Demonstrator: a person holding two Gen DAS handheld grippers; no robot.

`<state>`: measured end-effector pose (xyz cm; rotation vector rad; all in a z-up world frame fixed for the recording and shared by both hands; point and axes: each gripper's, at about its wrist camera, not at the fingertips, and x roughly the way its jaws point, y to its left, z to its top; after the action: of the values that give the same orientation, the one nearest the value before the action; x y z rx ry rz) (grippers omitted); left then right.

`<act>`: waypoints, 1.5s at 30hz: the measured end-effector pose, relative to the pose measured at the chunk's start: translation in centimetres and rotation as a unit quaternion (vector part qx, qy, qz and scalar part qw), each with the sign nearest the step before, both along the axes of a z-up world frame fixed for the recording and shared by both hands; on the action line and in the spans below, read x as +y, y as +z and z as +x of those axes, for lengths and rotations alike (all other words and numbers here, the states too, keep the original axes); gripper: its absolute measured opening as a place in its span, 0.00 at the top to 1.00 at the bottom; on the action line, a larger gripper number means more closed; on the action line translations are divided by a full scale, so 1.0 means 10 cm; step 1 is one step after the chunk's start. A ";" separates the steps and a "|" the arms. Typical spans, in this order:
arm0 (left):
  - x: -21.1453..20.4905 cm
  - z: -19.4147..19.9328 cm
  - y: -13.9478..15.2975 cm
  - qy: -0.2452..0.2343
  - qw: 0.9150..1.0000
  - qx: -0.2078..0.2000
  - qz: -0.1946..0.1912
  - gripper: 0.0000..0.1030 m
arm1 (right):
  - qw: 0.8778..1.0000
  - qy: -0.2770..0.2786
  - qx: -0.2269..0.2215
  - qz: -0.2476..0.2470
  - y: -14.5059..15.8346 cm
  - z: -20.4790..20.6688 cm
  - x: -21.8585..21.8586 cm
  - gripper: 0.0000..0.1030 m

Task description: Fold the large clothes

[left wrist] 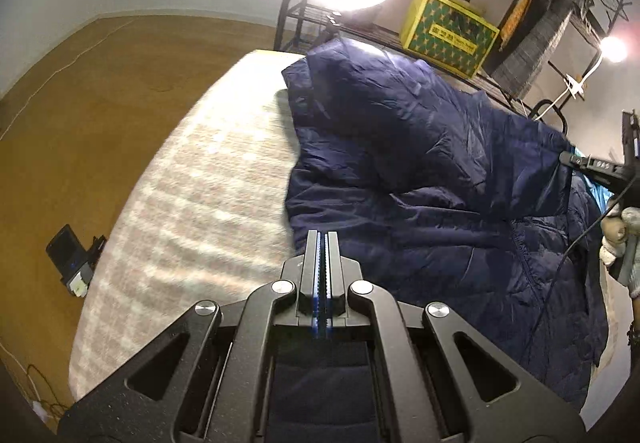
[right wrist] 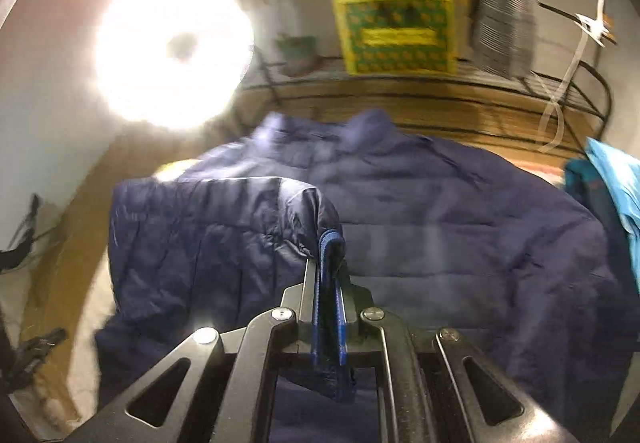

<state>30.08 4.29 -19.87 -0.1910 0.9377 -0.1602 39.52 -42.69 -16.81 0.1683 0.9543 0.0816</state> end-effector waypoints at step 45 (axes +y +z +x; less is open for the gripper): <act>-0.39 -1.10 1.14 -0.046 0.992 -0.117 0.007 1.00 | 0.996 -0.052 -0.066 -0.014 0.35 -0.73 -0.66 0.37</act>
<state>19.11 0.40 -8.51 -0.1136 0.7148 -0.2565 32.18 -49.32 -13.27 0.1838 0.8130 -0.0173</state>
